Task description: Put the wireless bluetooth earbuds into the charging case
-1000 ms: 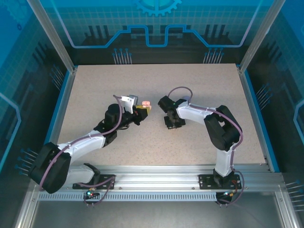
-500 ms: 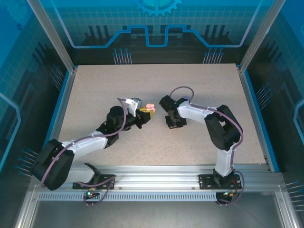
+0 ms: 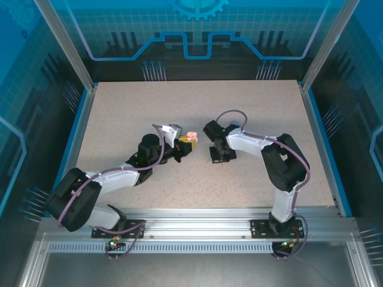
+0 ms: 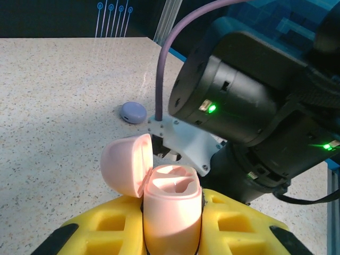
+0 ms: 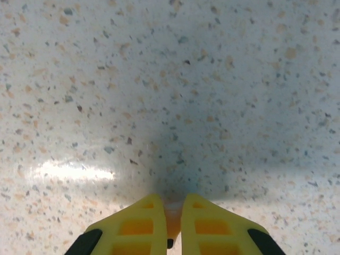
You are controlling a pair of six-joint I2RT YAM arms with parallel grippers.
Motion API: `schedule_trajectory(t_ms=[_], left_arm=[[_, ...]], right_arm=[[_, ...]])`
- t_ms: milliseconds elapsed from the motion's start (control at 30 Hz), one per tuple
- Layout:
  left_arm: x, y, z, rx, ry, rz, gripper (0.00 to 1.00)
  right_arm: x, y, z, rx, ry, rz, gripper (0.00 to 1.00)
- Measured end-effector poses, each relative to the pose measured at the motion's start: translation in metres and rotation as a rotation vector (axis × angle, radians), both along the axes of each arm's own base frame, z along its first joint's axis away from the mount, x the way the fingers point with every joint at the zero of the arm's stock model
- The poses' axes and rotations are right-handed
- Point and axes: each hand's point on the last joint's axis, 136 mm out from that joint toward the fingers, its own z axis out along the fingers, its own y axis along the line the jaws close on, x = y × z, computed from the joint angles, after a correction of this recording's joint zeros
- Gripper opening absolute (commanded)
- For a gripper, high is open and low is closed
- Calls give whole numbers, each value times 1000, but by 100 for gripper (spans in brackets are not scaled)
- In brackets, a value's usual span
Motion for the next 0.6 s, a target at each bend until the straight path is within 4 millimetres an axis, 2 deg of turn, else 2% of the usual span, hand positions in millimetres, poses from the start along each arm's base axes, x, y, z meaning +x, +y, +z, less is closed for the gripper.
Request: schedule_trajectory(t_ms=[267,600], left_arm=[[3,-7,-11,23,-35,-29,0],[-3,-16,0,28,-138,-99,0]], right_arm=[[10,3,40,87,-106,-13,6],[20,-6,116,206,-293,-35,6]])
